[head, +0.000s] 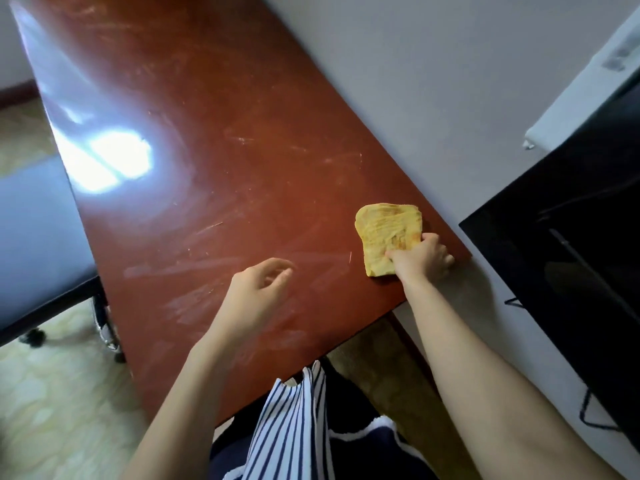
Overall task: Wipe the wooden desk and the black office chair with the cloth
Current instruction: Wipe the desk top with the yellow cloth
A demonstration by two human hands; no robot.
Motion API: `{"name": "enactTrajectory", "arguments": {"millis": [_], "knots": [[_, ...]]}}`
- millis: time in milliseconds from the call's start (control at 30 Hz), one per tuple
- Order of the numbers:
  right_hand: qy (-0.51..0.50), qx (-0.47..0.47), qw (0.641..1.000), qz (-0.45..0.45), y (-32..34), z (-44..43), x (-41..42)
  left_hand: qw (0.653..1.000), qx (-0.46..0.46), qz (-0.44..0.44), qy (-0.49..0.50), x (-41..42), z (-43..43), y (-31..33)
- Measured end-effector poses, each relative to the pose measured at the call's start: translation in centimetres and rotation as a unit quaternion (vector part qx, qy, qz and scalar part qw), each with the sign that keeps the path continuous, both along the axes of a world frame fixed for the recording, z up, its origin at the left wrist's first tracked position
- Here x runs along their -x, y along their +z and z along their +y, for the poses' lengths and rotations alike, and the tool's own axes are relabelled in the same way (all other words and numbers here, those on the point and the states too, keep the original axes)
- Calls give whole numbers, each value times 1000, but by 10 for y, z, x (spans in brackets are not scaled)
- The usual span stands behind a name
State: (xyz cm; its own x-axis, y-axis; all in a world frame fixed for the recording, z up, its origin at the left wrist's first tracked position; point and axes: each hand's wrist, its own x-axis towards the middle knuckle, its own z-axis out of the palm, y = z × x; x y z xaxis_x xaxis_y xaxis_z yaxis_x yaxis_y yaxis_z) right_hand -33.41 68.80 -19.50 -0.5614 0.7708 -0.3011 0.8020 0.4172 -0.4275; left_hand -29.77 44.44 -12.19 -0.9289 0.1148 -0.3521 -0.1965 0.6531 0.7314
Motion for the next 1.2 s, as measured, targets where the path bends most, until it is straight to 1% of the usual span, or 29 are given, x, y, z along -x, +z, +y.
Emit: {"name": "enactTrajectory", "arguments": {"millis": [67,133,200,267,333,367,433,500,567,633,700,733,800,867,933,1000,1033,1067,1100,1133,1167,1200], "knots": [[-12,17,998,64,0,-10,2,1000,-7,-6,8,-3,-3,0],[-26,81,987,137,2,-24,2,1000,-15,-15,18,-6,-9,-1],[-35,126,974,183,5,-41,-2,999,-19,-24,27,-11,-17,-3],[-30,132,968,213,8,-57,-5,998,-28,-30,37,-16,-26,-5],[6,84,973,213,9,-72,-8,997,-46,-34,52,-21,-36,-7],[33,45,980,193,9,-76,-9,997,-52,-34,56,-24,-41,-8],[89,-28,988,124,2,-74,-10,996,-57,-31,57,-28,-48,-9],[121,-62,988,78,-6,-68,-14,996,-64,-29,62,-34,-57,-9],[130,-54,988,64,-10,-62,-18,995,-71,-28,66,-40,-63,-10],[127,-39,988,77,-11,-58,-22,995,-74,-26,62,-45,-64,-9],[101,-21,987,121,-10,-58,-24,996,-75,-23,47,-47,-62,-9],[75,2,986,151,-8,-59,-25,996,-76,-21,42,-48,-61,-9],[12,86,972,219,-2,-67,-27,996,-79,-20,37,-49,-58,-7],[-55,194,940,276,10,-81,-31,996,-84,-17,31,-49,-56,-6],[-97,317,891,309,26,-100,-37,995,-98,-17,25,-50,-54,-3],[-122,454,828,306,42,-122,-42,990,-129,-13,47,-50,-53,-1],[-136,520,790,296,50,-129,-45,985,-157,-23,73,-49,-51,-1],[-147,586,746,282,58,-138,-48,971,-200,-49,119,-48,-49,1],[-150,644,702,264,63,-147,-52,946,-255,-89,181,-48,-50,5],[-149,690,664,247,68,-156,-56,908,-315,-135,241,-47,-52,9],[-144,723,634,233,70,-164,-60,865,-373,-183,282,-46,-55,12],[-136,747,613,218,72,-172,-65,827,-420,-217,304,-45,-61,14]]}}
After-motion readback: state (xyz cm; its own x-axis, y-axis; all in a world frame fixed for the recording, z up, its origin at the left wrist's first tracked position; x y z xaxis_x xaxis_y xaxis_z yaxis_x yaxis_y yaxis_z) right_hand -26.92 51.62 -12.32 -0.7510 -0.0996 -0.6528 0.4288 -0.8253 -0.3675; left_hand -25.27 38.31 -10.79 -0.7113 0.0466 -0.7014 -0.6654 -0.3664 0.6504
